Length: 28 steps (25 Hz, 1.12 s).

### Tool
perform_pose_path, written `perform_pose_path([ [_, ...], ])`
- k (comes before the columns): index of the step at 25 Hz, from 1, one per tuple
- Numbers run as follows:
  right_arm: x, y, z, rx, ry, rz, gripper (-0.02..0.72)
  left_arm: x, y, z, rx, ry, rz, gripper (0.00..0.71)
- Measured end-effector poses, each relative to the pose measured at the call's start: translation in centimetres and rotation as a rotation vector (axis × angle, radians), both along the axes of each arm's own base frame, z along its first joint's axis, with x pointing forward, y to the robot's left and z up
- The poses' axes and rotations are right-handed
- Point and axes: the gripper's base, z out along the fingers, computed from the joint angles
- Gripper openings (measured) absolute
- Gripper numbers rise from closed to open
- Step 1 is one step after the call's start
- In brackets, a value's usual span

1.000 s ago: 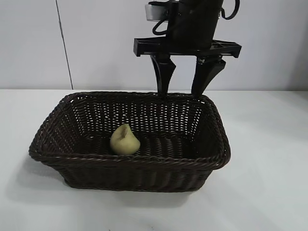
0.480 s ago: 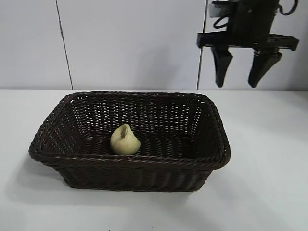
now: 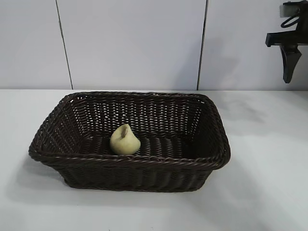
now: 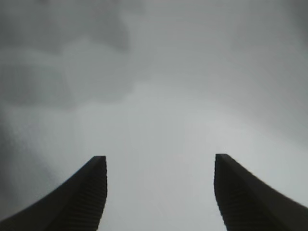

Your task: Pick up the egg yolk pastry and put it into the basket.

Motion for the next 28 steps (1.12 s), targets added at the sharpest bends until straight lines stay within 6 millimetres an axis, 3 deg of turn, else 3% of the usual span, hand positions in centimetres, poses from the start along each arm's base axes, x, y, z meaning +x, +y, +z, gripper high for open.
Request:
perform_pose_path([
  [6,-5.4,0.3,0.3,0.027,0.056,-0.002,0.466,0.0,0.0,0.0,0.000,0.000,0.000,0.541],
  [16,-17.8,0.6,1.0,0.041,0.056,0.020,0.466,0.0,0.0,0.0,0.000,0.000,0.000,0.541],
  [22,-24.2,0.8,0.8,0.038,-0.103,0.029,0.466,0.0,0.0,0.0,0.000,0.000,0.000,0.541],
  [28,-29.0,0.8,0.1,0.034,-0.308,0.035,0.466,0.0,0.0,0.0,0.000,0.000,0.000,0.541],
])
